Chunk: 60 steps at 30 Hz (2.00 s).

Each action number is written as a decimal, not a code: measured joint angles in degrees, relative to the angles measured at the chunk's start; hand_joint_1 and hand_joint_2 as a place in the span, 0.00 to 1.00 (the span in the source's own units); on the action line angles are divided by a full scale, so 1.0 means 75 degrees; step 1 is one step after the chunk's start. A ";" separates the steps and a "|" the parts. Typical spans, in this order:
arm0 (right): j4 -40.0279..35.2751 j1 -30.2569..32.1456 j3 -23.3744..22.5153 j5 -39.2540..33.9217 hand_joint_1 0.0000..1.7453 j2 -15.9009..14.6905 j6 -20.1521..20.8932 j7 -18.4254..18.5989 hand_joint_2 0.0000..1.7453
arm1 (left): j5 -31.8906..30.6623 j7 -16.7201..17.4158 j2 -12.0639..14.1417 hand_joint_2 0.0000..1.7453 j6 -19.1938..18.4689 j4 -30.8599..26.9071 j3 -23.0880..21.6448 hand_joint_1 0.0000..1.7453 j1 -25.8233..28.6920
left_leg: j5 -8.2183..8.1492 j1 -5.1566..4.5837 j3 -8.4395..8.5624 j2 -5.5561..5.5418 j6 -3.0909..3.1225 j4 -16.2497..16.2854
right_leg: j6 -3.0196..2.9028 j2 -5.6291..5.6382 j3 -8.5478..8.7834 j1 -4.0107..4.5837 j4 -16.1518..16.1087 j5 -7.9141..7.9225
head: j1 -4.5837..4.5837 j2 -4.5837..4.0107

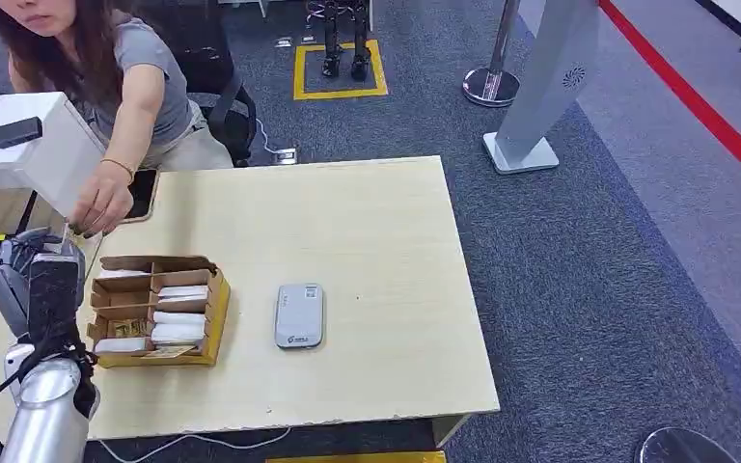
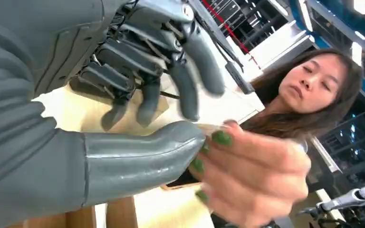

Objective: Pass the card to the sensor for recognition and then transmit it.

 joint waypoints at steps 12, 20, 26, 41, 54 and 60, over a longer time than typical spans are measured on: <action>0.0000 0.0001 0.0000 -0.0003 0.00 0.0000 0.0000 -0.0006 0.00 | 0.0067 0.0000 0.0000 1.00 -0.0020 0.0000 0.0108 0.00 0.0091 | 0.0000 0.0001 0.0000 -0.0001 0.0000 0.0000 | 0.0000 -0.0001 0.0000 0.0000 0.0000 0.0000 | 0.0000 -0.0003; 0.0000 0.0001 0.0000 -0.0006 0.00 0.0000 0.0000 -0.0017 0.00 | 0.0114 -0.0003 0.0000 1.00 -0.0044 0.0000 0.0166 0.00 0.0093 | 0.0000 0.0001 0.0000 -0.0001 0.0000 0.0000 | 0.0000 -0.0001 0.0000 0.0000 0.0000 0.0000 | 0.0000 -0.0003; 0.0000 0.0001 0.0000 -0.0076 0.00 0.0000 -0.0015 -0.0044 0.00 | 0.0192 -0.0090 0.0000 1.00 -0.0070 0.0000 0.0324 0.00 0.0146 | 0.0000 0.0001 0.0000 -0.0001 0.0000 0.0000 | 0.0000 -0.0001 0.0000 0.0000 0.0000 0.0000 | -0.0003 -0.0003; 0.0000 0.0040 -0.0003 -0.0269 0.00 0.0000 -0.0175 -0.0102 0.00 | -0.1045 -0.0221 -0.0006 1.00 0.0158 -0.0700 0.0446 0.00 0.0815 | -0.0002 0.0001 0.0001 0.0009 0.0000 0.0000 | 0.0000 0.0009 -0.0003 0.0000 -0.0001 -0.0001 | 0.0000 0.0000; 0.0000 0.0198 -0.0207 -0.0557 0.00 0.0000 -0.0306 -0.0070 0.00 | -0.3317 0.0385 0.0271 1.00 0.0504 -0.3145 0.0230 0.00 0.2823 | -0.0008 0.0001 -0.0003 0.0014 -0.0001 -0.0002 | 0.0002 0.0013 -0.0011 0.0000 -0.0002 -0.0009 | 0.0000 -0.0003; 0.0000 0.0203 -0.0361 -0.0682 0.00 0.0000 -0.0408 -0.0067 0.00 | -0.4104 0.0600 0.0525 1.00 0.0460 -0.4010 0.0064 0.00 0.3674 | -0.0009 0.0001 -0.0005 0.0012 0.0000 -0.0002 | 0.0001 0.0010 -0.0012 0.0000 -0.0003 -0.0010 | 0.0000 0.0000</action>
